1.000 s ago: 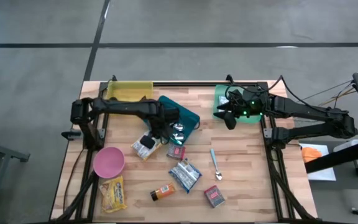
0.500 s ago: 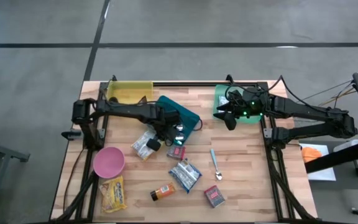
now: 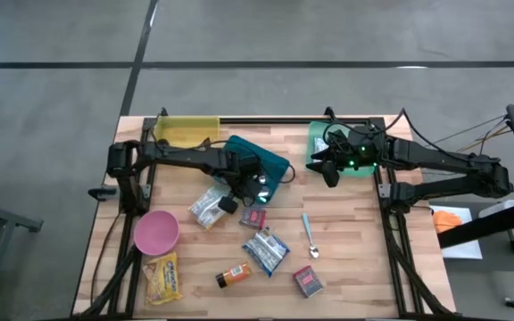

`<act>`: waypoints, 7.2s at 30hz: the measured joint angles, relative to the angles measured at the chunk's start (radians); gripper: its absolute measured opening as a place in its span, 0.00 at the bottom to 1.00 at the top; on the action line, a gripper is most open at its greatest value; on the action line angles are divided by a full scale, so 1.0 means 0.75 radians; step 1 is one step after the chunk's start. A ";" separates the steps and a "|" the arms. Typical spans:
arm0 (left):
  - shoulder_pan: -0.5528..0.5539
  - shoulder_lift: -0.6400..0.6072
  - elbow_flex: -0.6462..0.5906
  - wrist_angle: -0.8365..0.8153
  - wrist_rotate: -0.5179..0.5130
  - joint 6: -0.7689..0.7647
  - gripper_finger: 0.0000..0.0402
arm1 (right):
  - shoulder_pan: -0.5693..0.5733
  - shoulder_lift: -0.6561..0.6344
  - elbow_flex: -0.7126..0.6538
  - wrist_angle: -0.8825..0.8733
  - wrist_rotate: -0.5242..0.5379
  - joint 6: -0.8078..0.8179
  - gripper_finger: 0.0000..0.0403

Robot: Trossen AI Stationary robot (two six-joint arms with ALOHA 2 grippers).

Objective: Pick & Place Food Item
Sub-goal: Adjust the blue bin, then put the yellow noodle pack into the green bin

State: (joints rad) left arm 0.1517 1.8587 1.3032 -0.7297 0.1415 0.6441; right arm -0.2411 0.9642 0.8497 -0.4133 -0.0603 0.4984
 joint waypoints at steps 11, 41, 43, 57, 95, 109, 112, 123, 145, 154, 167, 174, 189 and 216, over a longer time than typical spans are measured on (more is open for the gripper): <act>0.083 0.074 0.022 0.116 -0.199 -0.225 0.00 | 0.007 0.000 0.000 0.000 0.004 0.000 0.55; 0.101 -0.014 0.231 -0.370 -0.153 -0.582 0.21 | 0.013 -0.001 0.000 -0.001 0.008 -0.048 0.55; 0.081 -0.014 0.207 -0.415 -0.153 -0.603 0.25 | 0.013 -0.001 0.000 -0.001 0.004 -0.052 0.55; 0.010 -0.014 0.059 -0.458 -0.139 -1.105 0.40 | 0.046 -0.001 0.000 -0.003 -0.001 -0.075 0.55; -0.411 -0.011 -0.003 -0.288 -0.434 -1.317 0.40 | 0.045 -0.048 0.000 -0.185 -0.144 -0.213 0.55; -0.413 -0.007 -0.088 -0.177 -0.375 -1.253 0.40 | 0.045 -0.135 0.000 -0.245 -0.126 -0.223 0.55; -0.410 -0.008 -0.088 -0.179 -0.412 -1.257 0.40 | 0.045 -0.142 0.000 -0.245 -0.126 -0.226 0.55; -0.385 -0.008 -0.088 -0.179 -0.399 -1.306 0.63 | 0.045 -0.142 0.000 -0.247 -0.126 -0.226 0.55; -0.382 -0.004 -0.264 -0.127 -0.509 -1.362 0.84 | 0.045 -0.143 0.000 -0.291 -0.127 -0.226 0.55; -0.383 -0.004 -0.267 -0.060 -0.514 -1.350 0.56 | 0.045 -0.143 0.000 -0.291 -0.127 -0.222 0.55; -0.382 -0.007 -0.244 -0.080 -0.487 -1.348 0.02 | 0.045 -0.143 0.000 -0.291 -0.127 -0.222 0.55; -0.382 -0.014 -0.095 -0.195 -0.483 -1.348 0.01 | 0.045 -0.143 0.000 -0.292 -0.129 -0.230 0.55; -0.382 -0.195 0.152 -0.370 -0.455 -1.415 0.00 | 0.045 -0.166 0.000 -0.234 -0.241 -0.438 0.55; -0.255 -0.545 0.149 0.528 -0.117 -1.489 0.00 | 0.052 0.127 0.014 0.689 -0.661 -0.455 0.55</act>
State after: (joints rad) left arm -0.0395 1.4502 1.4151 -0.3336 0.0536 -0.4728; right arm -0.2020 1.0595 0.8605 0.1036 -0.5561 0.1575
